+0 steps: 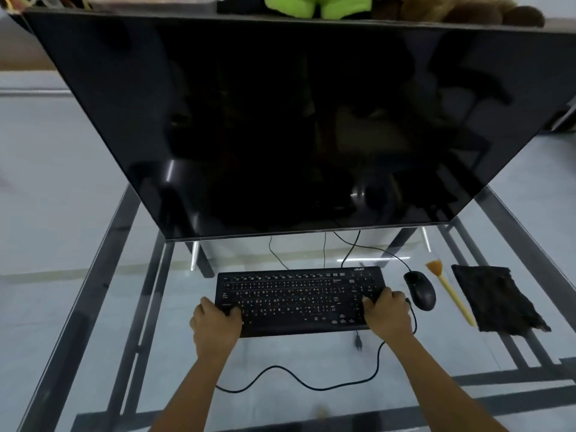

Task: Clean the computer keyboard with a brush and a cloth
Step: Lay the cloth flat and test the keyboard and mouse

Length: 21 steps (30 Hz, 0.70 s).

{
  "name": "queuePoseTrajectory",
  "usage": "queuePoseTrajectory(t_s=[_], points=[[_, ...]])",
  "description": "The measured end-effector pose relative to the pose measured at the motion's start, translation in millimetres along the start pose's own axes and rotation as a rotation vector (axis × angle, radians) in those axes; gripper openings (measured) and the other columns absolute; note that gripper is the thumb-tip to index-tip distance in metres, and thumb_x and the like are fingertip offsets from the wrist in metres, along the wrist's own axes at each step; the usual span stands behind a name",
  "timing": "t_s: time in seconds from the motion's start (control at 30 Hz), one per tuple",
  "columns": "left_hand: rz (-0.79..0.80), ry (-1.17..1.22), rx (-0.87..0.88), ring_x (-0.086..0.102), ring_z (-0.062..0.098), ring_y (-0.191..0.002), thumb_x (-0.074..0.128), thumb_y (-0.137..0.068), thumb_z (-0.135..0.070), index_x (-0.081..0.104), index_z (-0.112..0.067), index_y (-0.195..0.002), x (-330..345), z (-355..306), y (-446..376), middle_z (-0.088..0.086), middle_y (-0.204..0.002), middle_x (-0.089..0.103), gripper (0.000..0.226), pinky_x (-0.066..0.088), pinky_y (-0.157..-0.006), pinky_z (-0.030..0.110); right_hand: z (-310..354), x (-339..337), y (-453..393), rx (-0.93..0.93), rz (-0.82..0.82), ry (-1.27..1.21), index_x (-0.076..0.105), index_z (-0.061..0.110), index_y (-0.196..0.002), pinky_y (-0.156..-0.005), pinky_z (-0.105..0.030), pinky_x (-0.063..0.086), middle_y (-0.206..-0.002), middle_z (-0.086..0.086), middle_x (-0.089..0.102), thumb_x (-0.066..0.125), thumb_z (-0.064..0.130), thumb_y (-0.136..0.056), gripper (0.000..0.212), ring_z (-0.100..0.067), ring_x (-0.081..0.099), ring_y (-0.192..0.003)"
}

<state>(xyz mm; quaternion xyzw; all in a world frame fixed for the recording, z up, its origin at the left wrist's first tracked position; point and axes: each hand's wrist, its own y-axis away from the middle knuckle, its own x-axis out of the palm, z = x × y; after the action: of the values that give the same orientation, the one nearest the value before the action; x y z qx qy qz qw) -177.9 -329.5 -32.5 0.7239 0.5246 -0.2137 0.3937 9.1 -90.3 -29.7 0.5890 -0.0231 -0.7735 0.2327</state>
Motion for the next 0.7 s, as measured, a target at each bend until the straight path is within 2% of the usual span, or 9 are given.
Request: queuePoseTrajectory(t_s=[0.07, 0.17, 0.37, 0.7], points=[[-0.007, -0.028, -0.024, 0.044, 0.040, -0.107, 0.063, -0.083, -0.022, 0.048, 0.001, -0.102, 1.4, 1.4, -0.5, 0.022, -0.110, 0.050, 0.033, 0.042, -0.084, 0.049, -1.6, 2.0, -5.9, 0.040, -0.003, -0.026, 0.048, -0.001, -0.120, -0.094, -0.047, 0.044, -0.120, -0.023, 0.049, 0.054, 0.037, -0.092, 0.047, -0.040, 0.046, -0.115], [0.007, -0.057, -0.019, 0.043, 0.040, -0.107, 0.059, -0.086, -0.022, 0.053, 0.001, -0.106, 6.5, 1.0, -3.9, 0.022, -0.110, 0.051, 0.031, 0.038, -0.089, 0.047, -1.7, 6.8, -13.8, 0.032, -0.014, -0.077, 0.051, 0.000, -0.118, -0.094, -0.048, 0.042, -0.119, -0.023, 0.050, 0.054, 0.035, -0.092, 0.043, -0.041, 0.046, -0.114], [-0.038, -0.026, 0.007, 0.042, 0.040, -0.108, 0.057, -0.087, -0.019, 0.052, 0.002, -0.103, 15.7, -14.2, -27.4, 0.023, -0.111, 0.052, 0.026, 0.033, -0.090, 0.046, 13.8, 4.9, -41.4, 0.009, -0.027, -0.139, 0.052, -0.001, -0.115, -0.095, -0.047, 0.040, -0.119, -0.024, 0.049, 0.054, 0.029, -0.092, 0.038, -0.045, 0.047, -0.111], [-0.074, -0.018, 0.026, 0.039, 0.041, -0.109, 0.055, -0.087, -0.016, 0.051, 0.003, -0.105, 25.6, -46.3, -64.4, 0.025, -0.115, 0.049, 0.026, 0.031, -0.090, 0.047, 32.6, 5.5, -90.1, -0.050, -0.040, -0.182, 0.050, 0.000, -0.121, -0.097, -0.046, 0.036, -0.122, -0.023, 0.049, 0.054, 0.030, -0.092, 0.042, -0.043, 0.044, -0.113]])
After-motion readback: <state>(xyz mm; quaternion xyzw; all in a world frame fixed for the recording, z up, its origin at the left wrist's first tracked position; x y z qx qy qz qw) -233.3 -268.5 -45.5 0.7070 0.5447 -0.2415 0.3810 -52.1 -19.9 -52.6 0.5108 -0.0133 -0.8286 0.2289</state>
